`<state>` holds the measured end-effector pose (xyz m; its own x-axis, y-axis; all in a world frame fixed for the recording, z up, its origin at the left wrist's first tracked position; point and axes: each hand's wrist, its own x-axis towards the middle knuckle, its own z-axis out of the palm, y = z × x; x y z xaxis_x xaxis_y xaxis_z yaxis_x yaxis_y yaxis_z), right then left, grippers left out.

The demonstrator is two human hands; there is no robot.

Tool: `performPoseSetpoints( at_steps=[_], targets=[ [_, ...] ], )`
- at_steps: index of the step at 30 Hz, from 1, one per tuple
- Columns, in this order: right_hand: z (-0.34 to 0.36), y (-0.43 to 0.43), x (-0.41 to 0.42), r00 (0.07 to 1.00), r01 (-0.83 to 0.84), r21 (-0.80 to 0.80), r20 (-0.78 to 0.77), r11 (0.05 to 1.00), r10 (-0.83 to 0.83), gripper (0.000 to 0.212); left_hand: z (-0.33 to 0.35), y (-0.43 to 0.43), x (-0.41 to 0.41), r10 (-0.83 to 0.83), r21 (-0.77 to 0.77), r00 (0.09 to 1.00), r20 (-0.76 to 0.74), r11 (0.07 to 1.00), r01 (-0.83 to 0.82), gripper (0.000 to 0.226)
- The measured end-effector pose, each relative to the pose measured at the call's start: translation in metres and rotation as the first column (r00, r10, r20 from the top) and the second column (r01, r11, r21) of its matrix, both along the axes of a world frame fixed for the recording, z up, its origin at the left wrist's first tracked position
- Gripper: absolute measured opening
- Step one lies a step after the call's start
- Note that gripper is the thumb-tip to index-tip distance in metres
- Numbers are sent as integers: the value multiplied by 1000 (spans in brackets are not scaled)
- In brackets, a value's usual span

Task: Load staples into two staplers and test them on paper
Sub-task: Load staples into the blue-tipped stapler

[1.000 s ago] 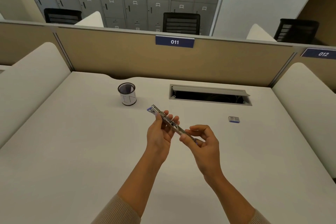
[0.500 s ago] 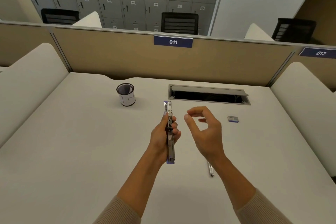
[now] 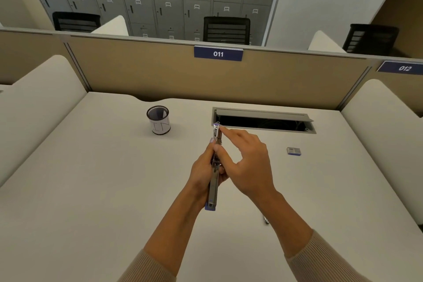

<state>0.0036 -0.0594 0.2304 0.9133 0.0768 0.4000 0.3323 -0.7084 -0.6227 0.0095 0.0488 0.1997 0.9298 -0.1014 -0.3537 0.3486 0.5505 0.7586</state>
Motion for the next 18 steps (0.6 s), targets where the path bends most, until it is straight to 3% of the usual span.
performPoseSetpoints(
  at_steps=[10,18],
  targets=[
    [4,-4,3,994,-47,-21,-97,999,45,41,-1,1,1,13,74,1000,-26,997,-11,42],
    [0,-2,-3,993,-62,115,-92,991,73,27,4,-3,1,37,79,999,-1,996,-36,38]
  ],
)
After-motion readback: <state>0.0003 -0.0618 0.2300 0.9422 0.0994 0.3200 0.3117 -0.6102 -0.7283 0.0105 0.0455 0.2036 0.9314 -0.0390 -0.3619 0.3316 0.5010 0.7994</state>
